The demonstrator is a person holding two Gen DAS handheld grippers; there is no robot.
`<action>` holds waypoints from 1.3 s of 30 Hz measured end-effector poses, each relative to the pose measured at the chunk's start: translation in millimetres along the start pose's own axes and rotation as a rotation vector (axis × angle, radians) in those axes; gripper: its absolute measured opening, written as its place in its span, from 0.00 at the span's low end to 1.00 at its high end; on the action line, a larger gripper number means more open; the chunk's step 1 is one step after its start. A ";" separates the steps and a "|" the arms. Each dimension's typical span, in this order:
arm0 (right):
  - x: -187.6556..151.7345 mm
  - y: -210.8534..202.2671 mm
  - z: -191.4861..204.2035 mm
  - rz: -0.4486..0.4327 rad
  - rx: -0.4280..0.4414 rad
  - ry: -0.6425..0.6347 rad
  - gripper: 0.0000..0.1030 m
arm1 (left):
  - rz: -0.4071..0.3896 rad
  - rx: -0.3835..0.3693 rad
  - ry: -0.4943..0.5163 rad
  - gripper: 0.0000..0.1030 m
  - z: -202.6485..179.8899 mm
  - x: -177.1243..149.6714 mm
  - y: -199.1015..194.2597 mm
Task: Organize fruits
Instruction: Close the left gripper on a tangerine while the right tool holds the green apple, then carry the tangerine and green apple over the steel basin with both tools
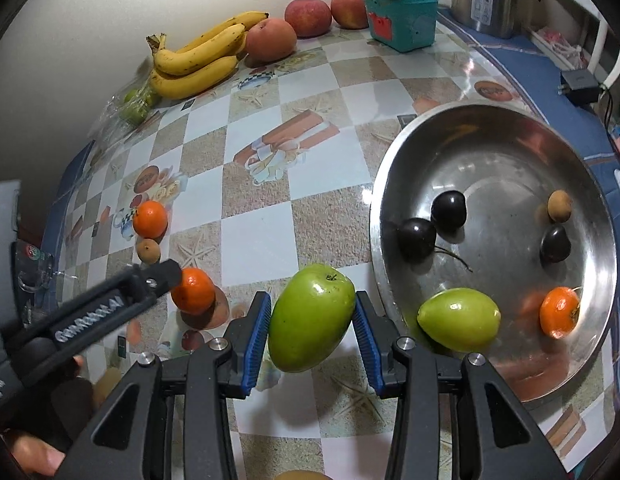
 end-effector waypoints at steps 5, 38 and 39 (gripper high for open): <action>-0.7 0.5 -0.2 0.008 0.016 0.003 0.42 | 0.017 -0.037 0.008 0.78 -11.9 -3.4 5.7; 10.2 -24.3 -6.8 -0.052 0.079 0.031 0.42 | -0.126 -0.215 0.000 0.37 -42.2 12.8 -44.7; 11.2 -25.9 -7.2 -0.058 0.079 0.031 0.42 | -0.138 -0.219 0.001 0.37 -42.9 14.2 -48.7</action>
Point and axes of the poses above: each gripper's, at about its wrist camera, not at the fingertips, and y roughly the way its jaws point, z to its left, x to its top, the point moved 10 cm from there along y, roughly the way its jaws point, and after that the axes turned 10 degrees about -x, right-handed, at the moved point
